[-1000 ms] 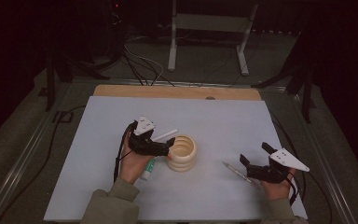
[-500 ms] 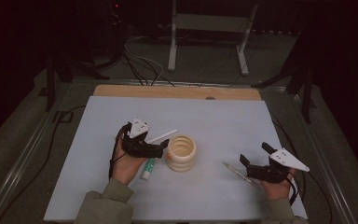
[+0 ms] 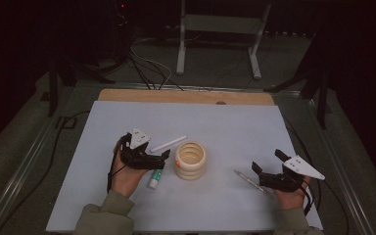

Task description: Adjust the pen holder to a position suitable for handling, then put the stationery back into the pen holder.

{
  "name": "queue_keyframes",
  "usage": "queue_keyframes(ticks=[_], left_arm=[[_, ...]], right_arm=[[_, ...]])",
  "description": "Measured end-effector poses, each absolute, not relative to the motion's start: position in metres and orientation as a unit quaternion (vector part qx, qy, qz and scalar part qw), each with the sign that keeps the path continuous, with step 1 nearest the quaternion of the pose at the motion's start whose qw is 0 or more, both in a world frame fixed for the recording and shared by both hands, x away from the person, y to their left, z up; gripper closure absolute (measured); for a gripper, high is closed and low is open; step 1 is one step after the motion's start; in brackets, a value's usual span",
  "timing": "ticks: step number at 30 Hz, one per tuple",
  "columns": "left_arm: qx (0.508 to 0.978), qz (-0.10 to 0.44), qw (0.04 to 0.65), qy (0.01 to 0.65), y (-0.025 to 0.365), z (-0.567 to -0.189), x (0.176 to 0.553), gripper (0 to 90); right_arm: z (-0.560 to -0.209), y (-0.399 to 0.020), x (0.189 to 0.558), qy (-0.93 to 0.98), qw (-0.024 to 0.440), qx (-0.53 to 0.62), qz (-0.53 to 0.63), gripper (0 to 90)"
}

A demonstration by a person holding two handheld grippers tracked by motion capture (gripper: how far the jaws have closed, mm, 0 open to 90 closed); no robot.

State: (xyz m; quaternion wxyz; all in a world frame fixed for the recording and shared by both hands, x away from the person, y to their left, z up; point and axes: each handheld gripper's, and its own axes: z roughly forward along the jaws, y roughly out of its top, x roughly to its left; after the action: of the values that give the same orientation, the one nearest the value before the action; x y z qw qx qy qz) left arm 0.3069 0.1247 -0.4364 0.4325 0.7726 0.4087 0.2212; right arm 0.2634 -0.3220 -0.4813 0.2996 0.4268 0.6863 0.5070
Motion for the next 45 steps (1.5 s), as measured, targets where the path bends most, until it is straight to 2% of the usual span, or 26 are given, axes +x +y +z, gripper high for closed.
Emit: queue_keyframes(ticks=[17,45], left_arm=[[0.773,0.233,0.421,0.414,0.131,-0.451,0.296,0.4],[0.797,0.164,0.362,0.455,0.127,-0.495,0.284,1.0]], right_arm=[[-0.481,-0.322,0.264,0.686,0.300,0.425,0.509,0.0],[-0.482,-0.321,0.264,0.687,0.297,0.428,0.507,0.0]])
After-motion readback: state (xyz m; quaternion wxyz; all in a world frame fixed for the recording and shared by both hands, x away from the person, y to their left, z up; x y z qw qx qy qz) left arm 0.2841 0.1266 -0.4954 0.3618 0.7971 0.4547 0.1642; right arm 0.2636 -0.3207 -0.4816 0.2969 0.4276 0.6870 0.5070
